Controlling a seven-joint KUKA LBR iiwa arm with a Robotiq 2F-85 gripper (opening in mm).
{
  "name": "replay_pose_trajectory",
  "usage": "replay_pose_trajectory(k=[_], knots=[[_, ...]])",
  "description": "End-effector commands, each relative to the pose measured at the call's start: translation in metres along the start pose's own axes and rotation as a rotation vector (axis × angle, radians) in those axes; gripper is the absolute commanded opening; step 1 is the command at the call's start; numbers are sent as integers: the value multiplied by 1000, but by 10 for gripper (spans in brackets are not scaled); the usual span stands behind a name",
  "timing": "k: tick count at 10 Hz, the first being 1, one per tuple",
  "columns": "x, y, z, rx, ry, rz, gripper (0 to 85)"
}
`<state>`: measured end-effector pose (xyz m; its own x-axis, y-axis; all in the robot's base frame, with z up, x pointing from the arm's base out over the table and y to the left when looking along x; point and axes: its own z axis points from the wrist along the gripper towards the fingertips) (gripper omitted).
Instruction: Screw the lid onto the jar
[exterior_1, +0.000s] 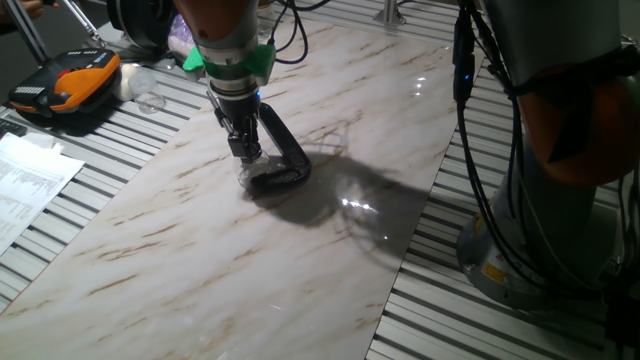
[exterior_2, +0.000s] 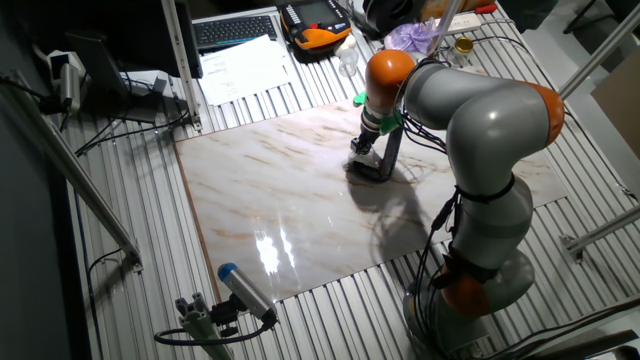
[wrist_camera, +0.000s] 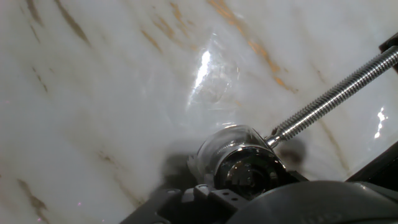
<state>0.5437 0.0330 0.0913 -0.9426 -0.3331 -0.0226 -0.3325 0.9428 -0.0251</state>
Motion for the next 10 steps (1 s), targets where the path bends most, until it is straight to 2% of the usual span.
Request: replay_pose_trajectory(k=[1, 6, 10], knots=[[0, 0, 0, 2, 0, 0, 510], [0, -1, 2, 6, 2, 12, 510], [0, -2, 2, 5, 2, 89, 510]])
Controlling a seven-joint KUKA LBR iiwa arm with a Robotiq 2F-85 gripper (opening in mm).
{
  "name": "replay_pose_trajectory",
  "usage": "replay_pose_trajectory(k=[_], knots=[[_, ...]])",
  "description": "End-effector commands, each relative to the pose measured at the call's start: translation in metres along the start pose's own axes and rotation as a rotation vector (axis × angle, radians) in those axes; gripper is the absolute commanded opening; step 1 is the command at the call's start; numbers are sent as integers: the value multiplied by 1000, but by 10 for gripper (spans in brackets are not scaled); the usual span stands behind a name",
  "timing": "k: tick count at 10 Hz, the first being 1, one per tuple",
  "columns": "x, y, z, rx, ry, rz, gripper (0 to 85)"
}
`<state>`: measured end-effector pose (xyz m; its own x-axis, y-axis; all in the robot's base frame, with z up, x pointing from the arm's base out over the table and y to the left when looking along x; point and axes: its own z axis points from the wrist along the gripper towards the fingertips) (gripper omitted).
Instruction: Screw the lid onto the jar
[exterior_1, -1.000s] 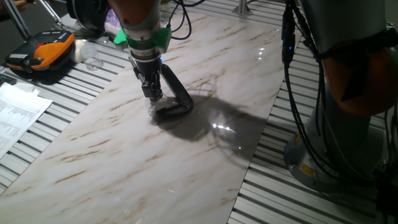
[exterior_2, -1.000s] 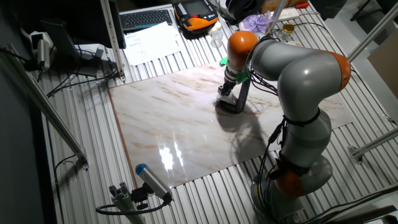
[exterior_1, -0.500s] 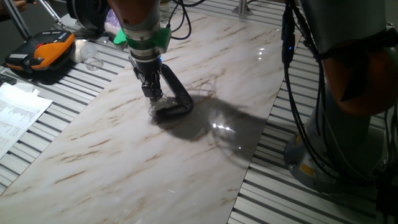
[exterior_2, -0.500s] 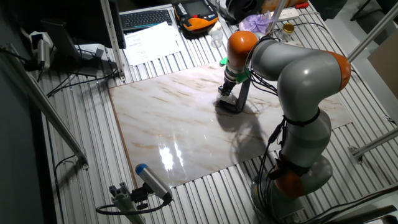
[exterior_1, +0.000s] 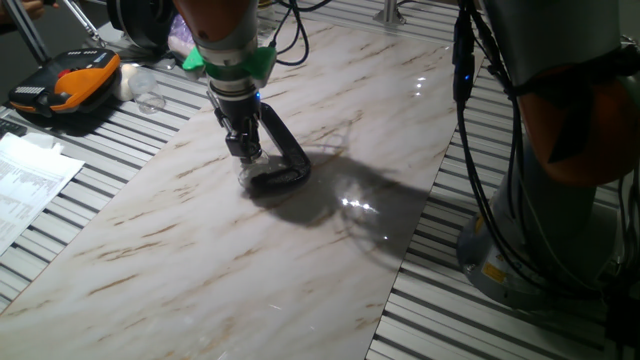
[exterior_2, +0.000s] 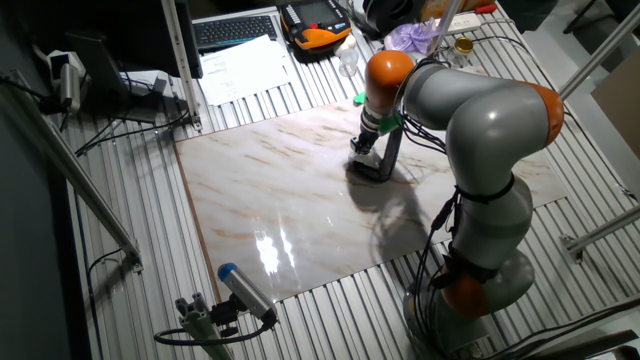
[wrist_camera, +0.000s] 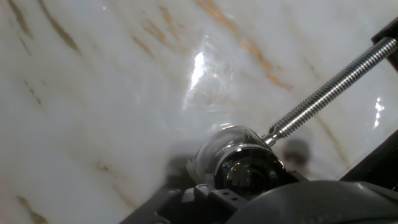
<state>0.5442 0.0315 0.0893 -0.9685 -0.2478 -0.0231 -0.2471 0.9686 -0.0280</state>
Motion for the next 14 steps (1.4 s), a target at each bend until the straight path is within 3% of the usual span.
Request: replay_pose_trajectory(k=[1, 7, 9, 14], knots=[[0, 0, 0, 2, 0, 17, 510], [-1, 0, 1, 0, 9, 171, 510], [-1, -1, 0, 14, 11, 194, 510], [-1, -2, -1, 14, 14, 243, 510]])
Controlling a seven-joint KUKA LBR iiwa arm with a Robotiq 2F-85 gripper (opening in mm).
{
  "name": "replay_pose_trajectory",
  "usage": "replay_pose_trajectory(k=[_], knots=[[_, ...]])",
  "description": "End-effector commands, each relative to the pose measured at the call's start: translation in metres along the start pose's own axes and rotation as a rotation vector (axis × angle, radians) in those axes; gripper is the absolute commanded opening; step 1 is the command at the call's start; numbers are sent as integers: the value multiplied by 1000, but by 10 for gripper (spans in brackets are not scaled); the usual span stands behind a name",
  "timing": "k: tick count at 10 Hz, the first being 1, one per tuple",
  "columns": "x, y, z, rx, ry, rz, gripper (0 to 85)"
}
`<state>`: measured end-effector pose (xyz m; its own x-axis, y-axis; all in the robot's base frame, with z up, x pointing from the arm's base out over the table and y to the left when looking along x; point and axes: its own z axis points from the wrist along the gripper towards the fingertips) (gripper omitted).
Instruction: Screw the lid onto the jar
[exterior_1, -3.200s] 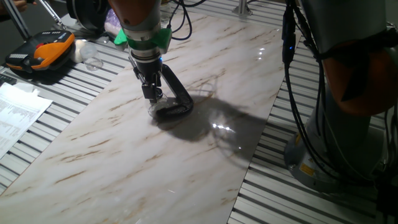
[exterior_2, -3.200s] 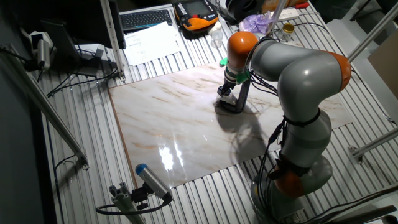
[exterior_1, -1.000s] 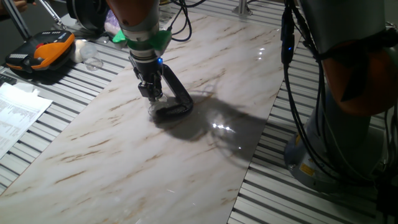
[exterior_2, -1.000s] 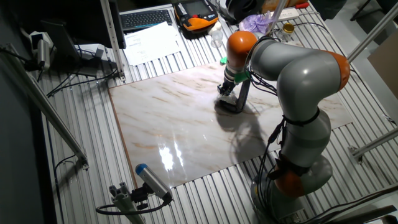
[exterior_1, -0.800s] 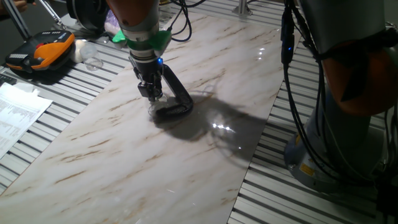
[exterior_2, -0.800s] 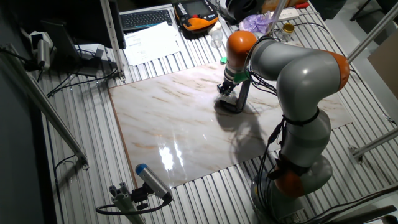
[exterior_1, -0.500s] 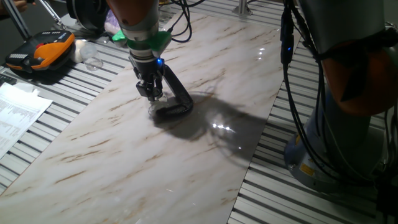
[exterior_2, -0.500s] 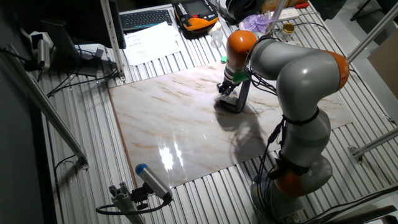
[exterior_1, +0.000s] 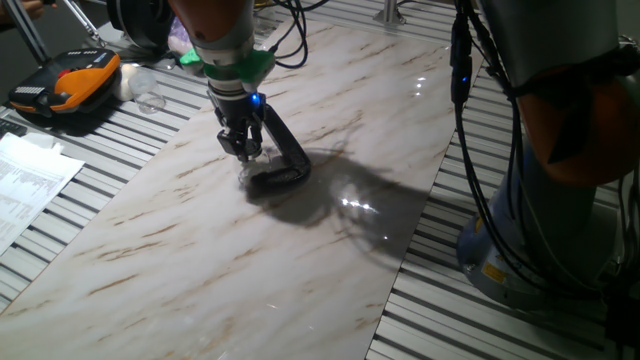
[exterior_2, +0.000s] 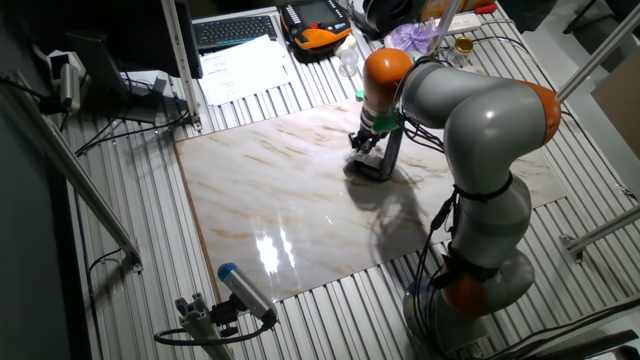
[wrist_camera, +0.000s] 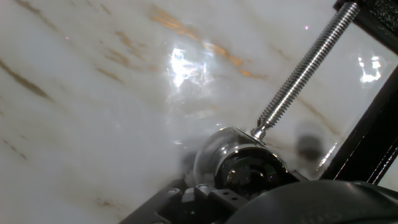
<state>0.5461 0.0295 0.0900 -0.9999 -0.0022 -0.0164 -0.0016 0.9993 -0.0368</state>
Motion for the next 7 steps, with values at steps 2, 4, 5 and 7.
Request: replay_pose_trajectory(k=[2, 4, 5, 7], knots=[[0, 0, 0, -1, 4, 24, 510], [0, 2, 1, -8, 7, 64, 510], [0, 3, 2, -8, 10, 89, 510], [0, 3, 2, -13, 15, 135, 510]])
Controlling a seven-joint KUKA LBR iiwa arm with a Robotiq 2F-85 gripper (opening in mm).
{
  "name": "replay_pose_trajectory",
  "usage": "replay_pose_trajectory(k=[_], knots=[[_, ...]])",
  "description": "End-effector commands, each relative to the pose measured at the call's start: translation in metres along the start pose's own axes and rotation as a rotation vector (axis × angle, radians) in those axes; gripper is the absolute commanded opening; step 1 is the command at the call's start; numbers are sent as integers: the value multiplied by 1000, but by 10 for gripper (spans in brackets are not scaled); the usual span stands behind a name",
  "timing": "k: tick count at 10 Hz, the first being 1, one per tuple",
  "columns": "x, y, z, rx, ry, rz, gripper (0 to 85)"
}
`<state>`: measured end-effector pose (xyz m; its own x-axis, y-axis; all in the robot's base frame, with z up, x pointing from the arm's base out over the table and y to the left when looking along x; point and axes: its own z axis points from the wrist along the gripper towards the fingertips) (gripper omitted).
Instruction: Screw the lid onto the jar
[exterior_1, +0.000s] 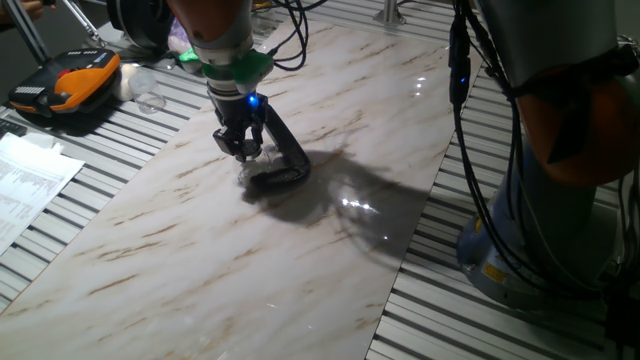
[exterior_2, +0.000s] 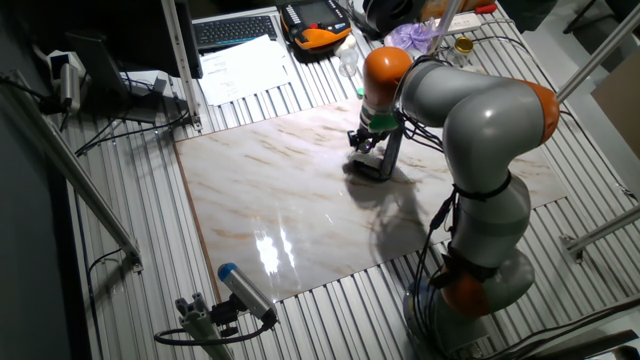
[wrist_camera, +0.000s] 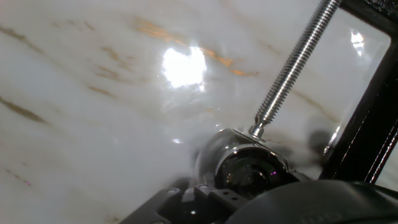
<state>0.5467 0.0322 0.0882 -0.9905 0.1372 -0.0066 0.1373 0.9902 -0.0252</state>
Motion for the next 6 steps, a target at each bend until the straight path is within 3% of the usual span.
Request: replay_pose_trajectory(k=[1, 6], knots=[[0, 0, 0, 8, -3, 21, 510], [0, 1, 1, 5, 12, 181, 510]])
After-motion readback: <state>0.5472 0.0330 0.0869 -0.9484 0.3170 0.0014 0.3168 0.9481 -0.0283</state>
